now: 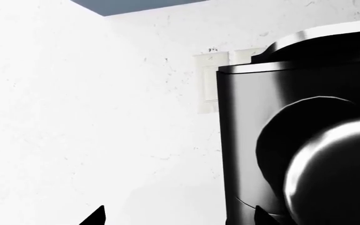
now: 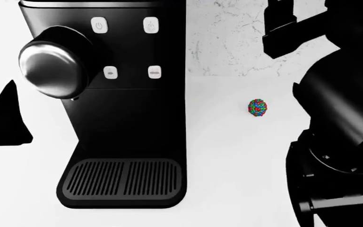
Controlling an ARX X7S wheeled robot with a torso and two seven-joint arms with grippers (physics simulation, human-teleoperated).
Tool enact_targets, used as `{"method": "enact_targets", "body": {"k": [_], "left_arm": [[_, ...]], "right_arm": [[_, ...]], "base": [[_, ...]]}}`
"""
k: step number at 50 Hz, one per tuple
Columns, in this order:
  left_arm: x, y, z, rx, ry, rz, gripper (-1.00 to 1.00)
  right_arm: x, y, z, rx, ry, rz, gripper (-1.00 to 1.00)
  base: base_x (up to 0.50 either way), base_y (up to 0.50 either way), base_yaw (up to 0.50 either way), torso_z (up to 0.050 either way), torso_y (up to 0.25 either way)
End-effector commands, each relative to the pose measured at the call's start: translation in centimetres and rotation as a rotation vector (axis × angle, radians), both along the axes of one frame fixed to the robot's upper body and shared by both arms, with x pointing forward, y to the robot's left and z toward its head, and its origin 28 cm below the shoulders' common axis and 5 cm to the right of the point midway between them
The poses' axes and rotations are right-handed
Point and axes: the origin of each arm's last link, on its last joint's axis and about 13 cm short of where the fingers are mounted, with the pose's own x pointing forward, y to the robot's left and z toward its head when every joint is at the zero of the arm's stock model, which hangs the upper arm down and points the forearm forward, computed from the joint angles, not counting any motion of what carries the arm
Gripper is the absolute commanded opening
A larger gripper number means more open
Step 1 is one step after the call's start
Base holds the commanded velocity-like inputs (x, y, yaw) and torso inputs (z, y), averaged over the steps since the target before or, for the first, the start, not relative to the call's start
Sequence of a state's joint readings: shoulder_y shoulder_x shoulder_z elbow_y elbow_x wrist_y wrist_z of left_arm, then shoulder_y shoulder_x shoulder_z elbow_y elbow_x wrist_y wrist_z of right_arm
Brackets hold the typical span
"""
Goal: Pick the pear from the counter and place it in the cabinet.
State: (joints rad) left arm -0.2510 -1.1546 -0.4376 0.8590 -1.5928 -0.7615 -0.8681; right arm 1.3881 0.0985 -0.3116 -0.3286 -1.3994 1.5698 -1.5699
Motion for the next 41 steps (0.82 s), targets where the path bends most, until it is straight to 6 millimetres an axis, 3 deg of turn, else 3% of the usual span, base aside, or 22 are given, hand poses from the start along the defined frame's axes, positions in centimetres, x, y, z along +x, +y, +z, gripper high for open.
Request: {"method": "enact_targets", "body": {"k": [1, 11, 41], "left_arm": [[0.0, 0.0, 0.0, 0.002, -0.001, 0.003, 1.00], [0.1, 0.1, -0.1, 0.000, 0.000, 0.004, 1.00], [0.2, 0.1, 0.0, 0.000, -0.005, 0.008, 1.00]], "right_arm": [[0.8, 0.3, -1.7, -0.008, 0.079, 0.017, 1.00], [1.2, 0.7, -2.8, -0.035, 0.130, 0.022, 1.00], [1.3, 1.5, -2.3, -0.066, 0.125, 0.058, 1.00]], "base": [[0.00, 0.00, 0.00, 0.000, 0.000], [0.00, 0.00, 0.00, 0.000, 0.000], [0.00, 0.00, 0.00, 0.000, 0.000]]}}
